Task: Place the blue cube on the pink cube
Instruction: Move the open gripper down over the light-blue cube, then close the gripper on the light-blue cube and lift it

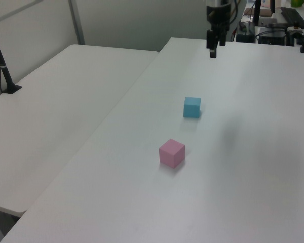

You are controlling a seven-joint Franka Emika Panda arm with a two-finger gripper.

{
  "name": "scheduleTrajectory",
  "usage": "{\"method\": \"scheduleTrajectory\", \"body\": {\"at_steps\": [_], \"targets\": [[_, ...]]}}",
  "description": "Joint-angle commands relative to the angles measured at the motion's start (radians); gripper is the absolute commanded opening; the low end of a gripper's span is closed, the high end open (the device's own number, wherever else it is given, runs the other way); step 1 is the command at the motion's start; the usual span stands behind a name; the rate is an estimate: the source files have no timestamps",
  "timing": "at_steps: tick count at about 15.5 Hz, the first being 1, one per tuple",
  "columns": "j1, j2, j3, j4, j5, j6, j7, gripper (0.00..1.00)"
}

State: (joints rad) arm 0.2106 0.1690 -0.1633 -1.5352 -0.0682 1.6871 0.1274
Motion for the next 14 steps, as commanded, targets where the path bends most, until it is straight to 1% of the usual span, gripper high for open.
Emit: {"method": "scheduleTrajectory", "body": {"at_steps": [1,3,4,8,11,14], "targets": [[0.006,0.119,0.001,-0.003,0.004,0.156,-0.017,1.00],[0.009,0.188,0.004,0.000,-0.002,0.228,-0.046,1.00],[0.009,0.216,0.004,0.000,-0.002,0.253,-0.083,1.00],[0.023,0.306,0.007,0.000,-0.015,0.292,-0.193,1.00],[0.023,0.342,0.005,0.000,-0.019,0.299,-0.256,1.00],[0.021,0.365,0.005,-0.002,-0.021,0.313,-0.256,1.00]]}}
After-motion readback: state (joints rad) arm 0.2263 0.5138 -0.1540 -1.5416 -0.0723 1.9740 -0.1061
